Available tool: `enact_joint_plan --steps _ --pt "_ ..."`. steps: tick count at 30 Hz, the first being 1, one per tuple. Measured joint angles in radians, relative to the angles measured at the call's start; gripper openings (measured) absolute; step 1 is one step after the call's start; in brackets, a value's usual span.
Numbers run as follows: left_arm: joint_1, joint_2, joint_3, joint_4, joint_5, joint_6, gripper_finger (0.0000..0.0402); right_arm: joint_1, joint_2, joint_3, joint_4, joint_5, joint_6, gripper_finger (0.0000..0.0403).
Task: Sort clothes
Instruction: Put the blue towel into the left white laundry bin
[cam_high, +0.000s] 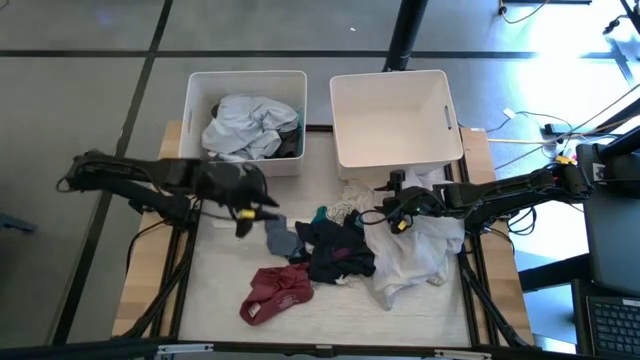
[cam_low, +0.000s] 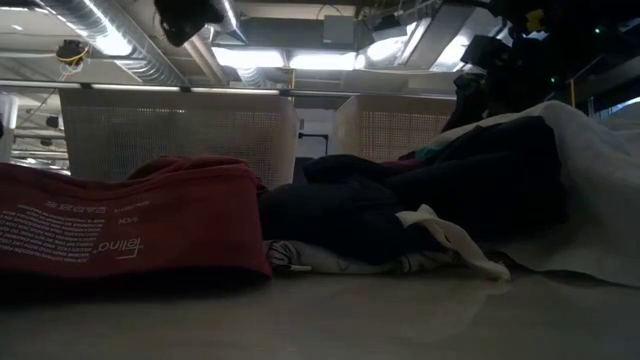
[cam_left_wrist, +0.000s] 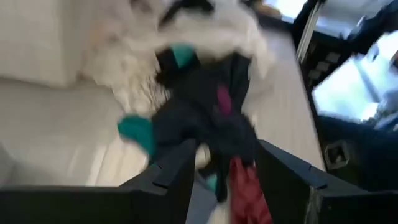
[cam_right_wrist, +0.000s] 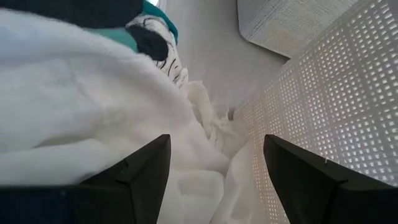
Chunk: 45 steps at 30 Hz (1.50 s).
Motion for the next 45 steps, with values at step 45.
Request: enact_joint_plan --steps 45 --pt "-0.119 0.59 0.067 -0.195 -0.178 -0.097 0.0011 0.0 0.0 0.0 0.017 0.01 -0.007 0.0259"
